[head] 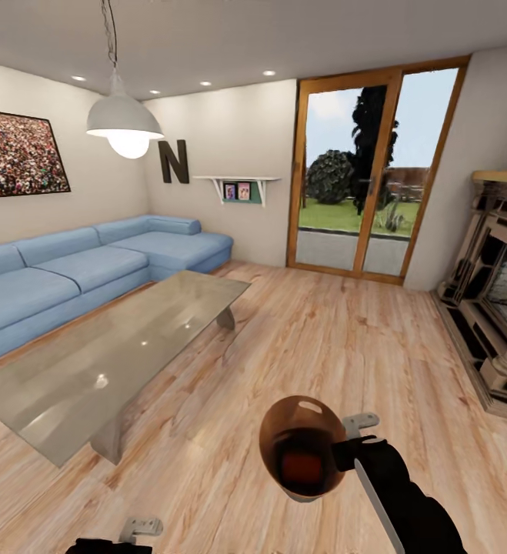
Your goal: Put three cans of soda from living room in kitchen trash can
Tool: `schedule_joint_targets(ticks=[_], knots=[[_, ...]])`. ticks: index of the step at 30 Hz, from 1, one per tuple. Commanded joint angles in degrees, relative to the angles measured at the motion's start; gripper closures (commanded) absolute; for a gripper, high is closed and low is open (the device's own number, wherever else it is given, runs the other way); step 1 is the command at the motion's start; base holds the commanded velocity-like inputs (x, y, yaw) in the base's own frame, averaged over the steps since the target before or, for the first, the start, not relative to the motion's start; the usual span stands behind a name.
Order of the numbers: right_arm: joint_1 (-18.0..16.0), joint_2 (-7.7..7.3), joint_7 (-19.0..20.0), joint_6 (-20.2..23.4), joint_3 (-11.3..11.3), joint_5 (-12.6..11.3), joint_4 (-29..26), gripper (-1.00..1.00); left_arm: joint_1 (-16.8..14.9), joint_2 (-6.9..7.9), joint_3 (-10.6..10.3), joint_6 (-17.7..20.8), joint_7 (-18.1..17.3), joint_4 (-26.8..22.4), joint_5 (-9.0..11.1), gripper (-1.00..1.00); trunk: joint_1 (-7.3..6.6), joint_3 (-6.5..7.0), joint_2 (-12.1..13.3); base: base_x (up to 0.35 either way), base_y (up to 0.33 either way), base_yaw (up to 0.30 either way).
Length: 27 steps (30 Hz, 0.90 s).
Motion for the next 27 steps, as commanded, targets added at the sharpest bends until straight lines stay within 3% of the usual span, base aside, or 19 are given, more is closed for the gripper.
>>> schedule_joint_targets(ticks=[1,27], knots=[[0.0,0.01,0.1,0.0,0.0,-0.2,0.0,1.0,0.0,0.0,0.0,0.0,0.0,0.0,0.0,-1.0,0.0,0.01,0.0,-0.088,0.0,0.092],[0.0,0.06,-0.5,-0.1,0.6,-0.1,0.6,1.0,0.0,0.03,0.0,0.0,0.0,0.1,0.0,-1.0,0.0,0.01,0.0,-0.009,0.002,0.273]])
